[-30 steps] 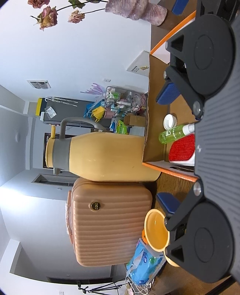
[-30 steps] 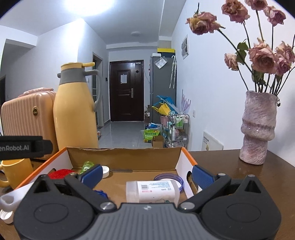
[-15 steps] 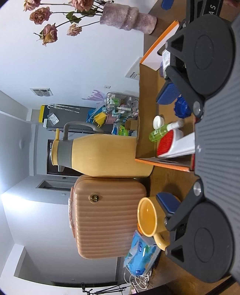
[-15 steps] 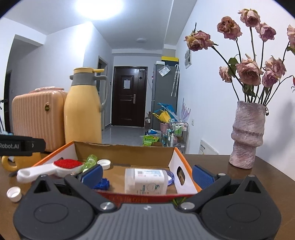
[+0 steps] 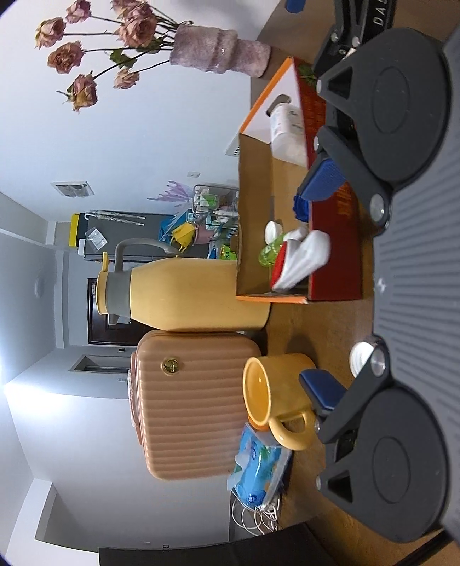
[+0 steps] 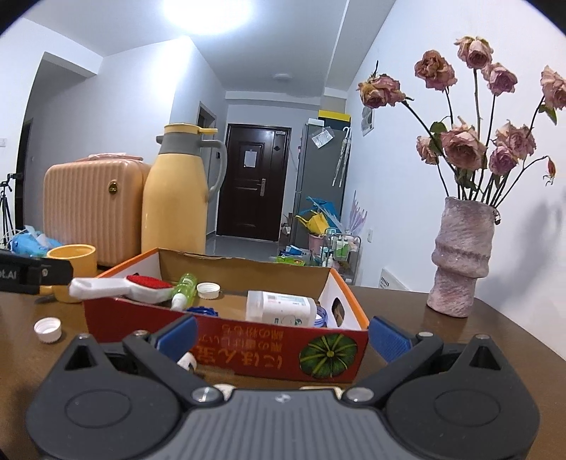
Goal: Organize rigid objects
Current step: 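Withdraw both tools from the cardboard box back over the table items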
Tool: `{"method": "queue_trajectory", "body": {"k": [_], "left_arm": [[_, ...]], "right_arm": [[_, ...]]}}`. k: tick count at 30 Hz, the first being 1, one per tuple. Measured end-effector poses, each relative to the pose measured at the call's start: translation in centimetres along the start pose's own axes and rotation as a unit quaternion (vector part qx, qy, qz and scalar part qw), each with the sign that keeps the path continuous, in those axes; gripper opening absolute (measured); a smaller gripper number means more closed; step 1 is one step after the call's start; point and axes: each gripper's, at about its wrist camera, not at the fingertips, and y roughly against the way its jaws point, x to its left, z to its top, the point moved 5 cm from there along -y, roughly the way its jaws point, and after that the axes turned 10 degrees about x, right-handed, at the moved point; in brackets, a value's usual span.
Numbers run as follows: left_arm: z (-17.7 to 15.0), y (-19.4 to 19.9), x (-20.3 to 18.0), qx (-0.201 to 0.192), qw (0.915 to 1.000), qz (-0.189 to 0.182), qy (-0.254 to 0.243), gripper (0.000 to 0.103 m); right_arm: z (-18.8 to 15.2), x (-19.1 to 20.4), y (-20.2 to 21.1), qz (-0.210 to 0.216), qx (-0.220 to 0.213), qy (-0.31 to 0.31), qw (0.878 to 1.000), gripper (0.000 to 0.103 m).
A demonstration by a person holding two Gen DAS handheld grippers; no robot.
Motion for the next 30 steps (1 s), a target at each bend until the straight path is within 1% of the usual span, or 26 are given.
{"method": "queue_trajectory", "body": {"k": [9,14,20,24,30], "left_arm": [[-2.0,2.5,1.7,0.006,0.9999,0.010,0.000,0.103],[-3.2,3.6,2.6,0.014,0.9998,0.011,-0.005,0.103],[-3.9,4.2,3.3,0.016,0.9998,0.012,-0.006,0.103],[-4.2,3.8,3.0,0.026,0.9996,0.008,-0.013,0.103],[-4.3,3.6,2.9,0.029,0.9995,0.003,-0.015,0.103]], "right_arm": [[-2.2,0.1,3.0,0.003,0.010,-0.001,1.000,0.103],[-3.2,0.2,4.6,-0.009,0.010,0.005,1.000,0.103],[-4.2,0.2,6.2,-0.001,0.020,-0.004,1.000,0.103],[-4.4,0.1,6.3,0.000,0.018,-0.006,1.000,0.103],[-4.5,-0.1,5.8,0.000,0.030,-0.012,0.999,0.103]]}}
